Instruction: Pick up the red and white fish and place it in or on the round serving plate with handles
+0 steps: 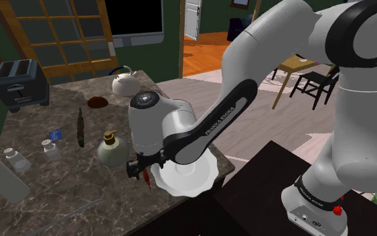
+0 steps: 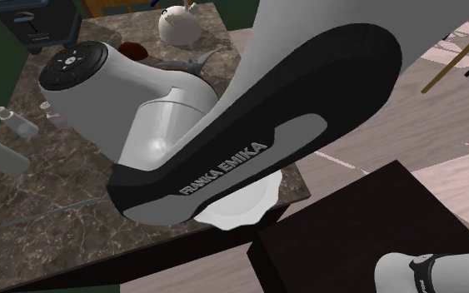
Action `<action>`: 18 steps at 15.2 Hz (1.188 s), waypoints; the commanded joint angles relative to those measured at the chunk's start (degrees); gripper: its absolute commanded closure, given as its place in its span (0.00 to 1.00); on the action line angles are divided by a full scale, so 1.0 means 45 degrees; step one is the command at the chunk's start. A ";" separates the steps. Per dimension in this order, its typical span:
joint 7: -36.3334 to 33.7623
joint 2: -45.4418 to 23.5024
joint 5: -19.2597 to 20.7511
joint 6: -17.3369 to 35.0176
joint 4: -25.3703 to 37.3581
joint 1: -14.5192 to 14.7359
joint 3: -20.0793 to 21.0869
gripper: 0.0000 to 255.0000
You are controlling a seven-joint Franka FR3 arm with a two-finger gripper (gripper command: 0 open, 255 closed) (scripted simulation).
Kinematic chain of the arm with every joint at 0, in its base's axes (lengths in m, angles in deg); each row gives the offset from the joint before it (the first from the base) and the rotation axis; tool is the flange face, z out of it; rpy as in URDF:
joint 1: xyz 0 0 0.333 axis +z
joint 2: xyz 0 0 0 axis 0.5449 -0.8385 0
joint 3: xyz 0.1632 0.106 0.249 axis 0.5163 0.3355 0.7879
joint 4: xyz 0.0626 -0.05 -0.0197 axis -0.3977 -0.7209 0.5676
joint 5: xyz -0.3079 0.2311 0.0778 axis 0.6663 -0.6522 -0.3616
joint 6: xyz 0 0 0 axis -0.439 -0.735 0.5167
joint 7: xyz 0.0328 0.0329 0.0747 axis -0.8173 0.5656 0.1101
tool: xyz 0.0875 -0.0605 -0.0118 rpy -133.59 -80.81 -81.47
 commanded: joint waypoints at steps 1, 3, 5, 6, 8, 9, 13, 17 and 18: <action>-0.0451 -0.0605 0.0396 0.0070 0.0460 0.0394 -0.0258 0.00; -0.0591 -0.0884 0.0614 0.0279 0.0504 0.0512 -0.0425 0.00; -0.0730 -0.1167 0.0830 0.0483 0.0560 0.0630 -0.0592 0.00; -0.0798 -0.1310 0.0937 0.0583 0.0592 0.0689 -0.0676 0.00; -0.0904 -0.1536 0.1101 0.0739 0.0648 0.0784 -0.0811 0.00; -0.0904 -0.1536 0.1101 0.0739 0.0647 0.0784 -0.0812 0.00; -0.0904 -0.1536 0.1101 0.0739 0.0648 0.0784 -0.0812 0.00; -0.0903 -0.1535 0.1099 0.0737 0.0648 0.0784 -0.0811 1.00; -0.0903 -0.1535 0.1099 0.0737 0.0648 0.0784 -0.0811 1.00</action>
